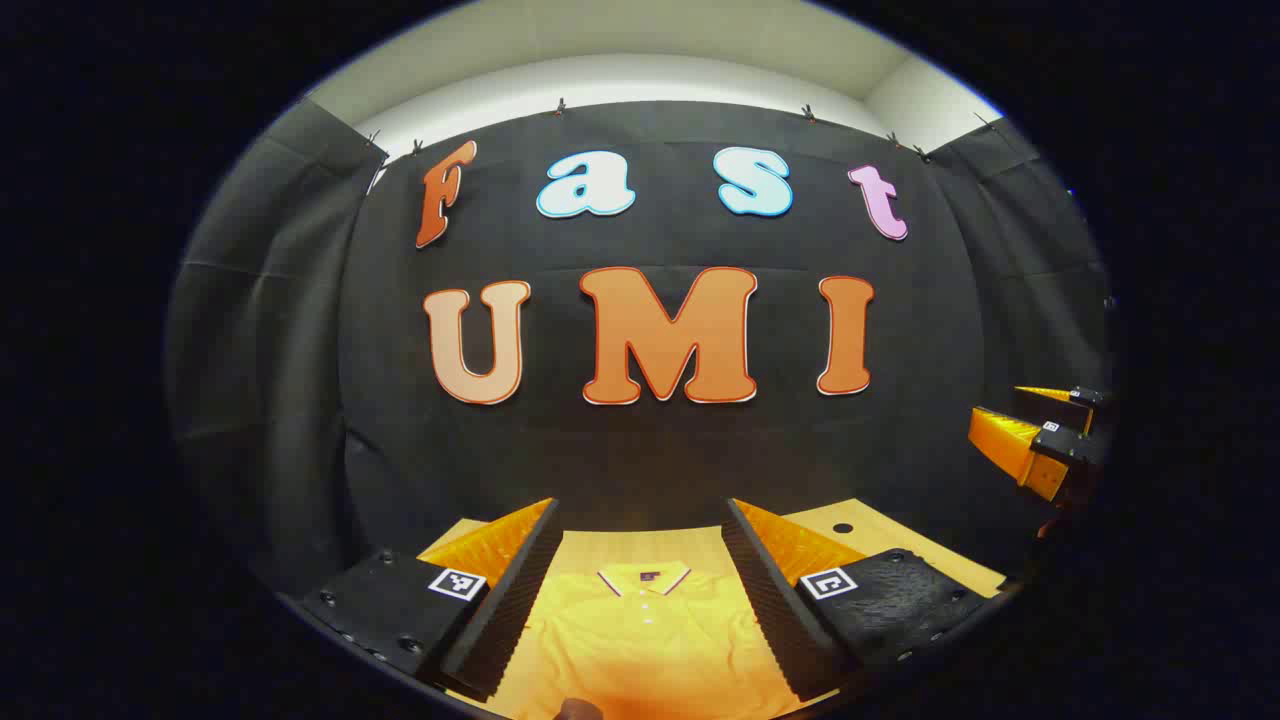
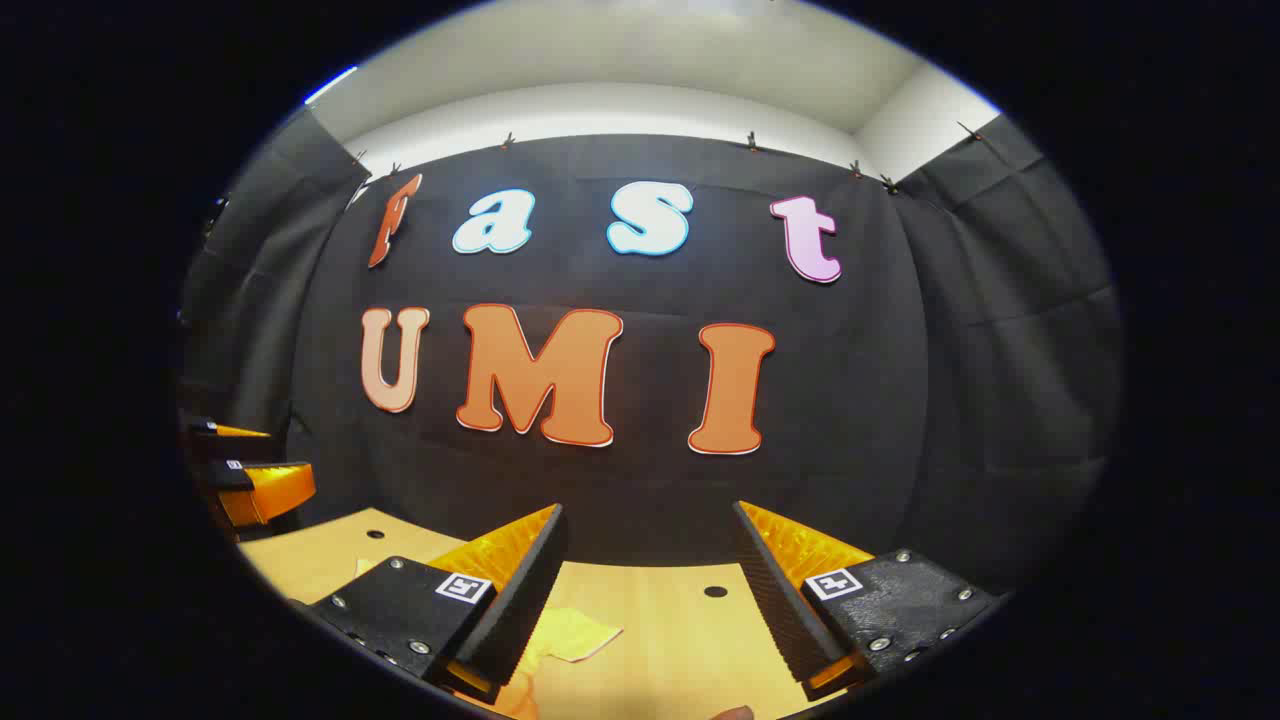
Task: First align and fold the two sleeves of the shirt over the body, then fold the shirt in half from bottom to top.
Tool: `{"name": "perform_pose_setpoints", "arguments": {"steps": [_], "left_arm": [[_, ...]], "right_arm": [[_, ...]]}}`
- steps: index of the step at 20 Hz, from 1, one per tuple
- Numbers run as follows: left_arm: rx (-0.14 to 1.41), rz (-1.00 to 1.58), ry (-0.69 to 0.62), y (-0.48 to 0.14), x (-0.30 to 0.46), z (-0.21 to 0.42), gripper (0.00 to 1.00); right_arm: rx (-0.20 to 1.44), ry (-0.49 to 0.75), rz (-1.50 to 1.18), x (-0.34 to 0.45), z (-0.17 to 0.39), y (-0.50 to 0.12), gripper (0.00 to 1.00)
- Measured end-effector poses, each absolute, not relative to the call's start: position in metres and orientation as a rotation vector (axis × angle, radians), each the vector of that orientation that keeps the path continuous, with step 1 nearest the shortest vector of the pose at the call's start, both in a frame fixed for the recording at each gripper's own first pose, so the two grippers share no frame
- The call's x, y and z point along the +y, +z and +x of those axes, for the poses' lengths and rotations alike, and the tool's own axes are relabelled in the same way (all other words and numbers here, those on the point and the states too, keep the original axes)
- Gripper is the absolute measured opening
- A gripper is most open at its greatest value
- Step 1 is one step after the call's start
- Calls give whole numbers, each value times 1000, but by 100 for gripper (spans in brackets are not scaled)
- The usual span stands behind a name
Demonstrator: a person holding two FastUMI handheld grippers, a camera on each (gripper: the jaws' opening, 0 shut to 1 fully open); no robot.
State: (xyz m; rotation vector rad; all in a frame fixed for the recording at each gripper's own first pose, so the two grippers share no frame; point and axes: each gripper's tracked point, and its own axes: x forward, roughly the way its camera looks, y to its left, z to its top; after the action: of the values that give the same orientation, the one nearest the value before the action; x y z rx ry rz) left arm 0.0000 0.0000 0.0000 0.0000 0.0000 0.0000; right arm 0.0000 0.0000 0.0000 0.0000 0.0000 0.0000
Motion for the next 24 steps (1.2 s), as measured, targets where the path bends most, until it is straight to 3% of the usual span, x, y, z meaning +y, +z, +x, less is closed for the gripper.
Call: {"name": "perform_pose_setpoints", "arguments": {"steps": [8,13,14,15,18,24], "left_arm": [[-7,-41,-80,9,77,-1,99],[-38,-12,-52,10,77,-8,99],[-39,-7,-57,8,74,-9,99],[-49,-10,-54,7,72,-11,99],[-70,-9,-17,2,70,-30,99],[-41,21,21,-15,50,-33,99]], "right_arm": [[24,-73,-53,59,-28,13,100],[18,-27,-42,81,-35,11,100],[10,-15,-42,83,-35,9,92],[-8,-8,-41,86,-36,9,98],[-9,58,-48,98,-29,1,100],[99,128,-20,98,-3,-37,98]]}}
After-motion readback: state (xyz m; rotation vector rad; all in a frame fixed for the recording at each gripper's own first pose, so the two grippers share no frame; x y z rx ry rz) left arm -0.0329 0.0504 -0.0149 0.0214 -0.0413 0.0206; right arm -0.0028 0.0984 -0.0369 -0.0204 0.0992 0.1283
